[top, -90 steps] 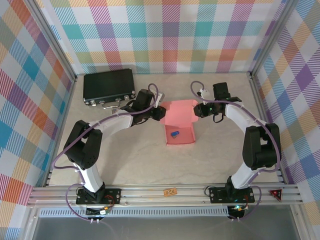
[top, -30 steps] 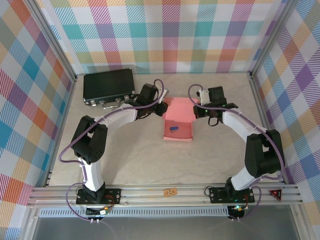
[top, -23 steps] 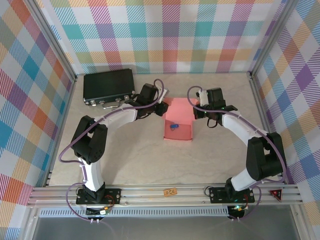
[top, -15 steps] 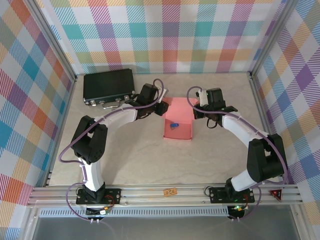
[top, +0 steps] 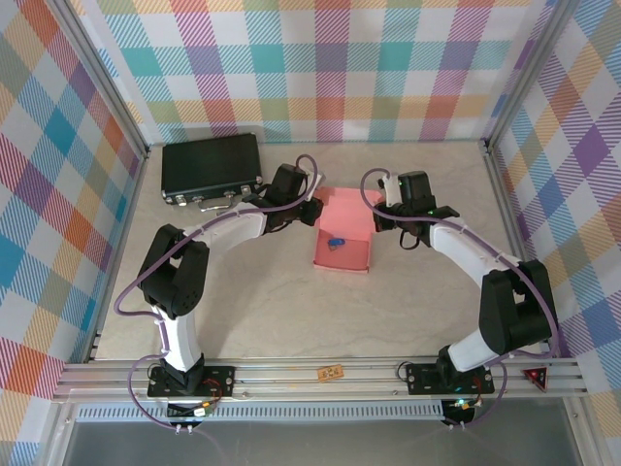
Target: Fold the paper box
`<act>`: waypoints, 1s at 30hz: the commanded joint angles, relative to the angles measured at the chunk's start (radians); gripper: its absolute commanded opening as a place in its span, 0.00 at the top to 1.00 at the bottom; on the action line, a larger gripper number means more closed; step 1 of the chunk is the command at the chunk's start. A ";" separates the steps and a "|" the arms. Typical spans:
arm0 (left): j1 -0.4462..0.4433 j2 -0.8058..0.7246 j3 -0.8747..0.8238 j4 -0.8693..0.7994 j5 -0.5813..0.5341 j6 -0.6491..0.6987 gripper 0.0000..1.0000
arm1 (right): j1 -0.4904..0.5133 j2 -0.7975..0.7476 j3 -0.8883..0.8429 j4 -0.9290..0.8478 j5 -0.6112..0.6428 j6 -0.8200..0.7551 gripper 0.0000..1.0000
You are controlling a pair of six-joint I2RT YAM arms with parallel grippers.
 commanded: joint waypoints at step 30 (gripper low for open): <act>-0.030 -0.115 -0.143 0.197 -0.173 -0.202 0.91 | 0.170 -0.014 -0.083 0.259 0.348 0.215 0.97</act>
